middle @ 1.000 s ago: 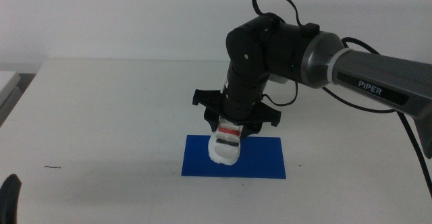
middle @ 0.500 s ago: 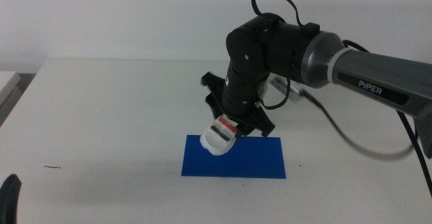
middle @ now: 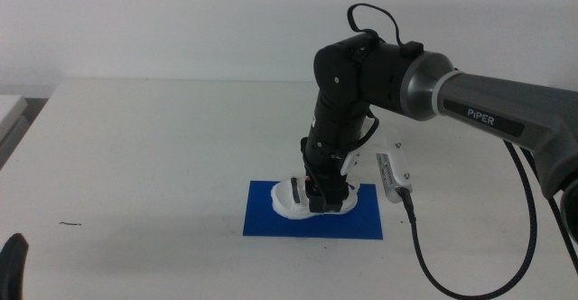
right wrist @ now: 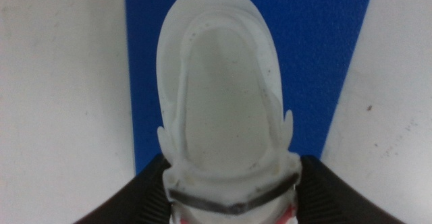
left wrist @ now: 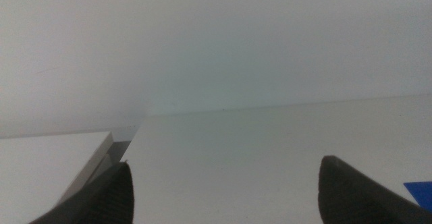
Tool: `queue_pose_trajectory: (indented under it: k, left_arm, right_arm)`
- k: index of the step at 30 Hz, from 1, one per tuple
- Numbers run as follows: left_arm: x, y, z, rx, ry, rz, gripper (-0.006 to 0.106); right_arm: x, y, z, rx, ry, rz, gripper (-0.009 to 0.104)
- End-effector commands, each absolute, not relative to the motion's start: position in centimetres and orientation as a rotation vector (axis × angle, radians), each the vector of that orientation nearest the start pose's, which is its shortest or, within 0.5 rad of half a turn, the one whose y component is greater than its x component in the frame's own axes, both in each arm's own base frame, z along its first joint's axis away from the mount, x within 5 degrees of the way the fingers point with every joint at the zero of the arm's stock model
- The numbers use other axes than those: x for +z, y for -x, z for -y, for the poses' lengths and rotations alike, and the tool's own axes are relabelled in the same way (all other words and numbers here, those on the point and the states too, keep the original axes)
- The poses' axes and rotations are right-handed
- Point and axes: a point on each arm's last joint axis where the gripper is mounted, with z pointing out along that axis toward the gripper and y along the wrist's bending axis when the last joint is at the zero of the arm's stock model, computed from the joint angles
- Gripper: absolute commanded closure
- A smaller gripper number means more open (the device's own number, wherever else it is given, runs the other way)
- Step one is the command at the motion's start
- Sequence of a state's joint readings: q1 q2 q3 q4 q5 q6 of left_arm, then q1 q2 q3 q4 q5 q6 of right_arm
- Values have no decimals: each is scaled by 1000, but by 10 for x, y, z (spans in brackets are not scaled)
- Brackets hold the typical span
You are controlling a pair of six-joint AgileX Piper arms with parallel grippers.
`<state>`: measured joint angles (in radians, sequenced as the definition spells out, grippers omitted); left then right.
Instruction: Use one arm to grab the shoe from the table and place it on the mat.
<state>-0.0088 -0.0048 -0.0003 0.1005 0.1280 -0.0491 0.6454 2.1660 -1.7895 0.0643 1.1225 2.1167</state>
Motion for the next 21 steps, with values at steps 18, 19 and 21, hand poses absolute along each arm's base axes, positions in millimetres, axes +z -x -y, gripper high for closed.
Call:
queue_pose_trajectory:
  k: [18, 19, 21]
  left_arm:
    - [203, -56, -1, 37, -35, -1598, 7]
    - [203, -56, -1, 37, -35, -1598, 7]
    - [203, -56, -1, 37, -35, -1598, 7]
  right_arm:
    - [179, -371, -277, 361, -2278, -2256, 45]
    - [179, -371, -277, 363, -2278, -2256, 37]
    - [181, -371, -277, 374, -2261, -2268, 18]
